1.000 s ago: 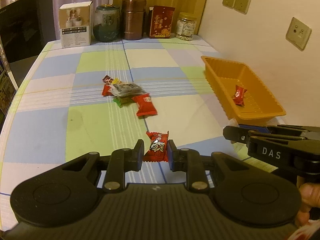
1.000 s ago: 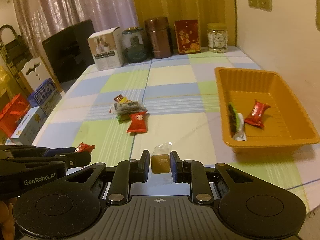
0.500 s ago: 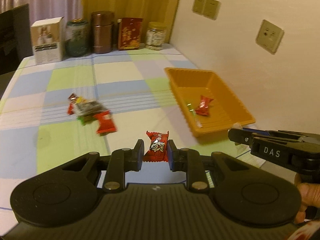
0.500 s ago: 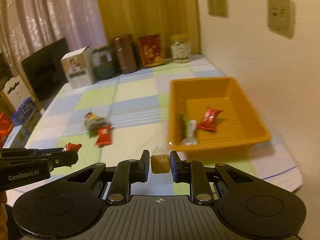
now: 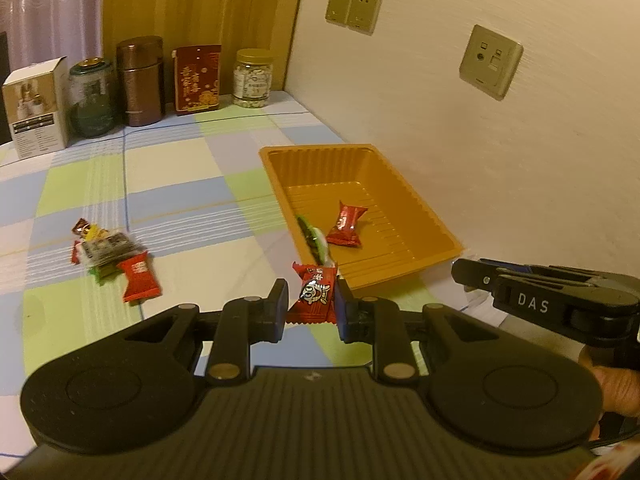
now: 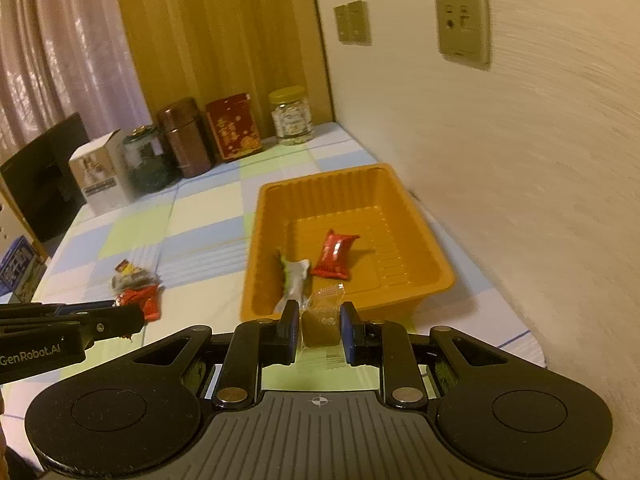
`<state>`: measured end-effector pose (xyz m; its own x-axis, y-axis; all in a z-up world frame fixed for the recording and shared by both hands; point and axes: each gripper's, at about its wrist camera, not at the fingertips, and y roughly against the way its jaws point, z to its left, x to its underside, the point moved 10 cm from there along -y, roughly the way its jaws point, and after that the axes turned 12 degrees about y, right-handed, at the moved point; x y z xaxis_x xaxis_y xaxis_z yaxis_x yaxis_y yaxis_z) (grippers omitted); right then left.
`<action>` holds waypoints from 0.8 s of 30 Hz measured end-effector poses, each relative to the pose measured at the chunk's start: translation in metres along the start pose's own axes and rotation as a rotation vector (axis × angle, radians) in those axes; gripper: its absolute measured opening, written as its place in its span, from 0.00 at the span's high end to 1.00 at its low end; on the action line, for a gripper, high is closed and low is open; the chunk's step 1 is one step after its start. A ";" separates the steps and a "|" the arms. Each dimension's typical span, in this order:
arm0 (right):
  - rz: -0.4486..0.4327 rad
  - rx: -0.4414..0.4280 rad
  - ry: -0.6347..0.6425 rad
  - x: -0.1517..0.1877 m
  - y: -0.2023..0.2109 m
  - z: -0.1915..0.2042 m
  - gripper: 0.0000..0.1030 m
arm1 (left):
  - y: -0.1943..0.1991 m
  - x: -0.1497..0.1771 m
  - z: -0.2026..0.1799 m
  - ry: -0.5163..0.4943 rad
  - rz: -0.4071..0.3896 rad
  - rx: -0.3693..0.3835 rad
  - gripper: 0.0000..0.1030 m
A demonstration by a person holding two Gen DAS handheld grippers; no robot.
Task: Organize snacks
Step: 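Carry both held packets over the orange tray, then open the left gripper to drop the red candy into the tray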
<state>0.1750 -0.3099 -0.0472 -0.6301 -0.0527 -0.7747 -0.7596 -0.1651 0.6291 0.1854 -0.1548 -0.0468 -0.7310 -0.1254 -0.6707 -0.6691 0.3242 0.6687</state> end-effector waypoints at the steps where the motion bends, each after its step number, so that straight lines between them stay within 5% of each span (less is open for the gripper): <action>1: -0.001 0.003 -0.005 0.000 0.000 -0.003 0.79 | -0.002 -0.001 -0.002 -0.003 0.002 0.002 0.79; 24: 0.001 0.020 -0.046 -0.020 -0.049 -0.057 0.79 | -0.083 -0.028 -0.033 -0.024 0.044 0.027 0.79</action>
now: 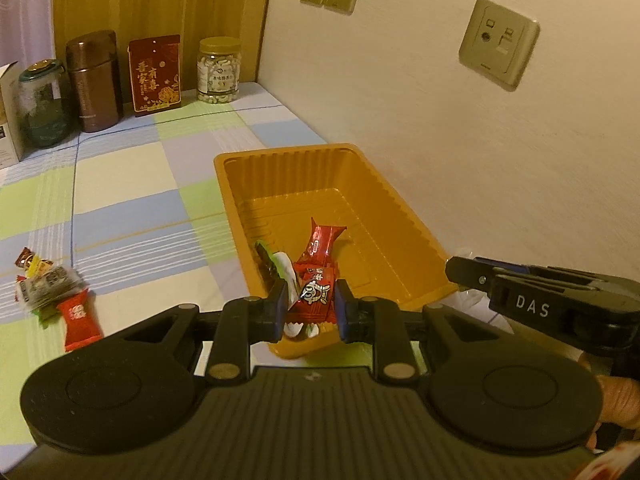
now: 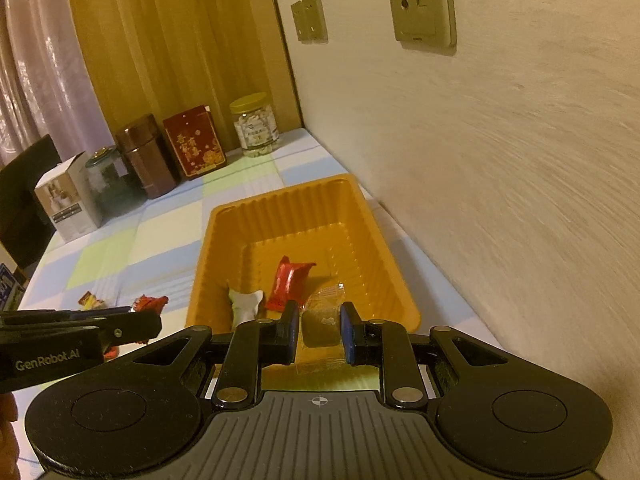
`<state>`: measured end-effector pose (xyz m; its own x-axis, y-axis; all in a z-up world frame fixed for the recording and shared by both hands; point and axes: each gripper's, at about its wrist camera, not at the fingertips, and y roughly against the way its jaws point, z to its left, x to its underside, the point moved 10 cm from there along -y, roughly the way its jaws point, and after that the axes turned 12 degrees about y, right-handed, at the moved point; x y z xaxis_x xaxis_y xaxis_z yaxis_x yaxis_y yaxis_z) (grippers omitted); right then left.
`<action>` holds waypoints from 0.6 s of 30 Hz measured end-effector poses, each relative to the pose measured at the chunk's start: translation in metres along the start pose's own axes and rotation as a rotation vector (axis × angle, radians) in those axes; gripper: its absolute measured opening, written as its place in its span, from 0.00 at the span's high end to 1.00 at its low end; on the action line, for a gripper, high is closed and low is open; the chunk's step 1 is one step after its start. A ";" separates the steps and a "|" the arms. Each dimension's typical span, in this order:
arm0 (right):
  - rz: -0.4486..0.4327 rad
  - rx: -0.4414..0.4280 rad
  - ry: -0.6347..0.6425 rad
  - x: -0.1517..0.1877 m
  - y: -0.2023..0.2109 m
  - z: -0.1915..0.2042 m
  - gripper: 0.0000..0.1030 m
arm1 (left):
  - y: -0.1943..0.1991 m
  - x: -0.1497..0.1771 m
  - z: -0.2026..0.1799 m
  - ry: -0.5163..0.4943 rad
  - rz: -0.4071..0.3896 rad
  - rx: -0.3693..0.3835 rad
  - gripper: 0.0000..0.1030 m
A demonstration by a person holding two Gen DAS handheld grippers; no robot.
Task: Organize snacks
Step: 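Open the left gripper to drop the red candy into the tray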
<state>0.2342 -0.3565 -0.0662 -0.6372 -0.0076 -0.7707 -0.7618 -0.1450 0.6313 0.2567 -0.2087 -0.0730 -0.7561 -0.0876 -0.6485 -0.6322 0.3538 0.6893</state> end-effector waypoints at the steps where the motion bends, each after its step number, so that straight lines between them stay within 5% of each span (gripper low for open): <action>1: 0.001 0.000 0.000 -0.001 -0.003 -0.002 0.79 | -0.004 -0.001 0.000 0.003 0.002 0.000 0.79; 18: 0.016 -0.011 0.004 -0.011 -0.043 -0.012 0.79 | -0.054 -0.006 0.000 0.014 0.043 -0.005 0.79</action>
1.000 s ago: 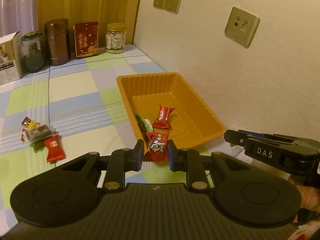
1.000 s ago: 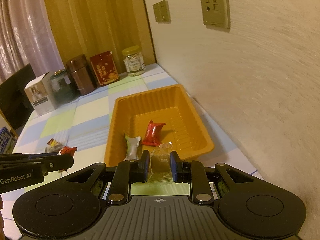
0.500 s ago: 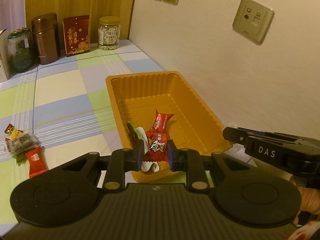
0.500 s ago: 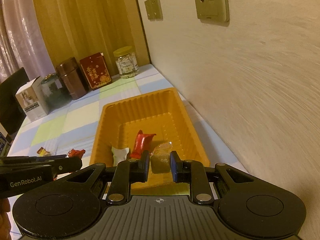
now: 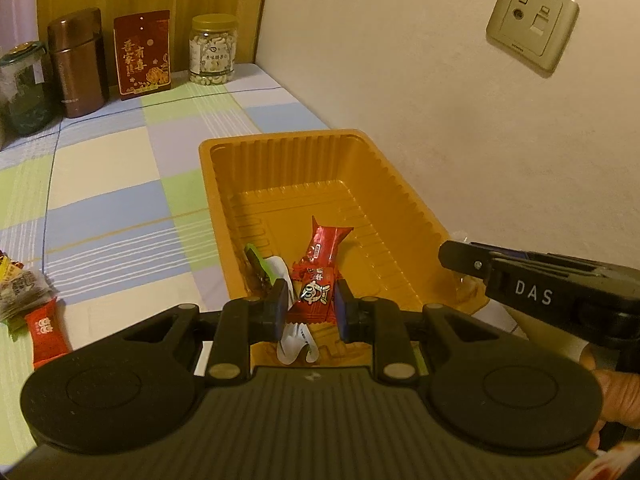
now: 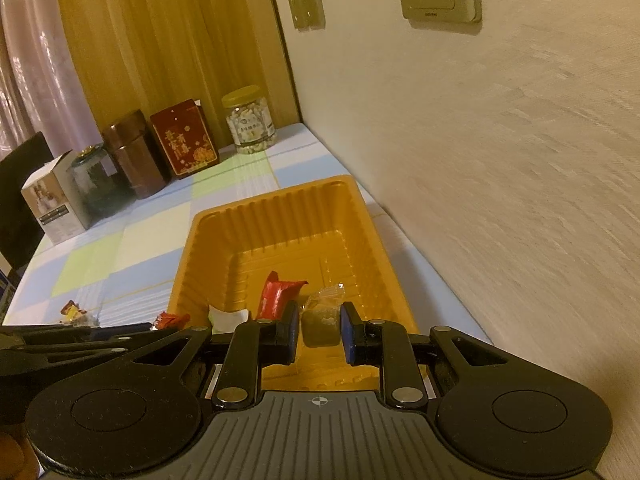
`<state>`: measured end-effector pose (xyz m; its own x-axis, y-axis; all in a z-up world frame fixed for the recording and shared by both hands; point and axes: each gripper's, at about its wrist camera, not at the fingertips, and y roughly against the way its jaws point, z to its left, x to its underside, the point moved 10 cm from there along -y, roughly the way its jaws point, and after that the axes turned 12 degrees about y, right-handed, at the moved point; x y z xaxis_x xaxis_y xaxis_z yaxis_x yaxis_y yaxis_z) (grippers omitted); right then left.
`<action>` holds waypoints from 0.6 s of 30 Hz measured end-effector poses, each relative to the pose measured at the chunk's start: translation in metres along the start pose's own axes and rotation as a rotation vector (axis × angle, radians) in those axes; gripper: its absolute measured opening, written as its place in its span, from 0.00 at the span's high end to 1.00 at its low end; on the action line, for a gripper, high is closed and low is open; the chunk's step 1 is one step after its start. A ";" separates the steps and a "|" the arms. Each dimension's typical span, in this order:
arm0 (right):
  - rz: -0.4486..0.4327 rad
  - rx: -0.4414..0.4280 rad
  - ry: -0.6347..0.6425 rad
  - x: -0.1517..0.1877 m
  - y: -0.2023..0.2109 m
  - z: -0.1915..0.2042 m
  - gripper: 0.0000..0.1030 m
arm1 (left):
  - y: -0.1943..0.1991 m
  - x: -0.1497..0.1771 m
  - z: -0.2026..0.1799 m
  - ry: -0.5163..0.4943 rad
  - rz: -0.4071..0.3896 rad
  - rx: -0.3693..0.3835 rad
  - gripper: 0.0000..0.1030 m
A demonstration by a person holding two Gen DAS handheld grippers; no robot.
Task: Organize snacks
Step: 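Open the left gripper to drop the red candy into the tray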
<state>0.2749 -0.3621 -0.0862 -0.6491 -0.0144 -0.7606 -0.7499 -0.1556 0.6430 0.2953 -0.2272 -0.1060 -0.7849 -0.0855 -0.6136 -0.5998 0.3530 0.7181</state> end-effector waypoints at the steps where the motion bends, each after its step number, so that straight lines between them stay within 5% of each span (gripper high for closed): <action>1: 0.001 0.000 0.000 0.000 -0.002 0.000 0.79 | -0.002 0.000 0.000 0.001 0.002 0.000 0.79; 13: 0.018 0.004 -0.015 0.001 -0.018 -0.008 0.79 | -0.023 -0.003 -0.005 -0.006 0.014 0.017 0.78; 18: 0.022 0.004 -0.025 0.002 -0.020 -0.011 0.78 | -0.029 -0.008 -0.004 -0.013 0.000 0.013 0.56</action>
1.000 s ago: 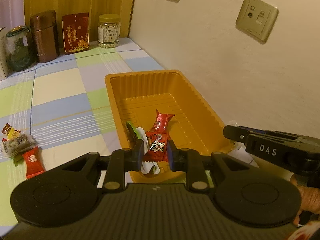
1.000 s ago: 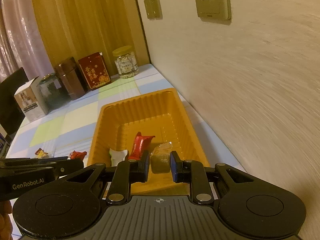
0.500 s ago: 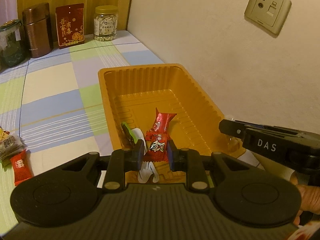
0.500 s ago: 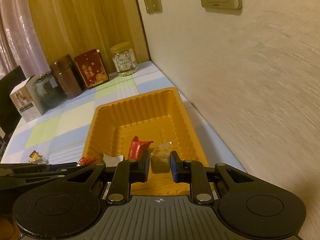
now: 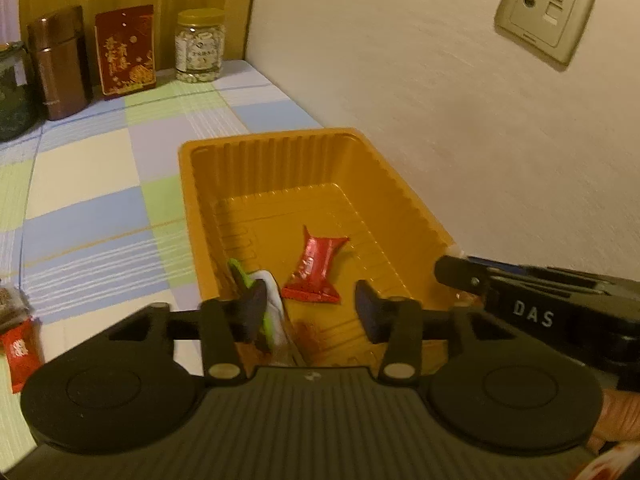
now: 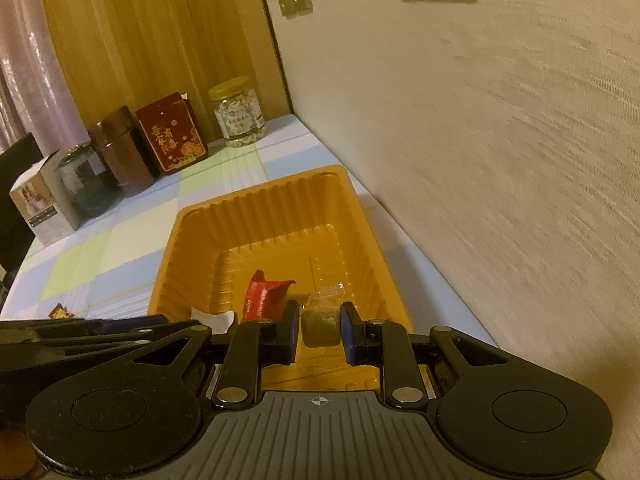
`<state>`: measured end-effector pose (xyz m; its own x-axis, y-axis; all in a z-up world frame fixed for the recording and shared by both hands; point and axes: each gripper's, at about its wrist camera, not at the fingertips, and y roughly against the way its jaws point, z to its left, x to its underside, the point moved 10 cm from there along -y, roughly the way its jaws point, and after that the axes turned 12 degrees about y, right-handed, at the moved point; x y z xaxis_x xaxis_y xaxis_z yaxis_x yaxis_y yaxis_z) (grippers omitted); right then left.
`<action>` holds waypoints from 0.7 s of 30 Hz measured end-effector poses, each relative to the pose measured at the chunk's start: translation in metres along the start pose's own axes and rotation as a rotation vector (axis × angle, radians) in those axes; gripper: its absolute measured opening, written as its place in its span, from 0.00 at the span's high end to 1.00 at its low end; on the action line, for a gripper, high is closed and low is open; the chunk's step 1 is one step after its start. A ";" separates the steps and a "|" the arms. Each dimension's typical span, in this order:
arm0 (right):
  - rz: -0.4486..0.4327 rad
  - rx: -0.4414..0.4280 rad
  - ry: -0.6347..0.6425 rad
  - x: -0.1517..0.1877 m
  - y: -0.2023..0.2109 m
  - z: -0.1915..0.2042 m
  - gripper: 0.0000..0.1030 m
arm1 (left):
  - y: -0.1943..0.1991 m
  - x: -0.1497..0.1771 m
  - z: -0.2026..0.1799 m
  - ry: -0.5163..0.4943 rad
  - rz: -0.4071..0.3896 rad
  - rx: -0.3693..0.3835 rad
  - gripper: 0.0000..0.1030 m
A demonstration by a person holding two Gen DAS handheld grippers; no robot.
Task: Organize snacks
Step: 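Open the left gripper to drop the red candy into the tray, then open the right gripper to drop the clear brown-cube packet into the tray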
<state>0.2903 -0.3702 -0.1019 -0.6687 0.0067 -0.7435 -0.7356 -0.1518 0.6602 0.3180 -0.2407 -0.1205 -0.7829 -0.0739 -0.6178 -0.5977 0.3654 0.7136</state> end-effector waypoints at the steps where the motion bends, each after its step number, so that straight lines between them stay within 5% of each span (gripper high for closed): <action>1: -0.001 0.000 -0.001 0.000 0.000 -0.001 0.78 | 0.001 0.000 0.002 0.001 -0.002 -0.001 0.56; 21: -0.047 -0.044 -0.025 -0.009 0.001 0.007 0.78 | 0.026 0.010 0.039 0.084 -0.025 -0.057 0.56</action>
<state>0.2954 -0.3631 -0.0937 -0.6368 0.0390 -0.7701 -0.7608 -0.1939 0.6193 0.3009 -0.1955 -0.1212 -0.7776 -0.1607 -0.6079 -0.6245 0.3096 0.7170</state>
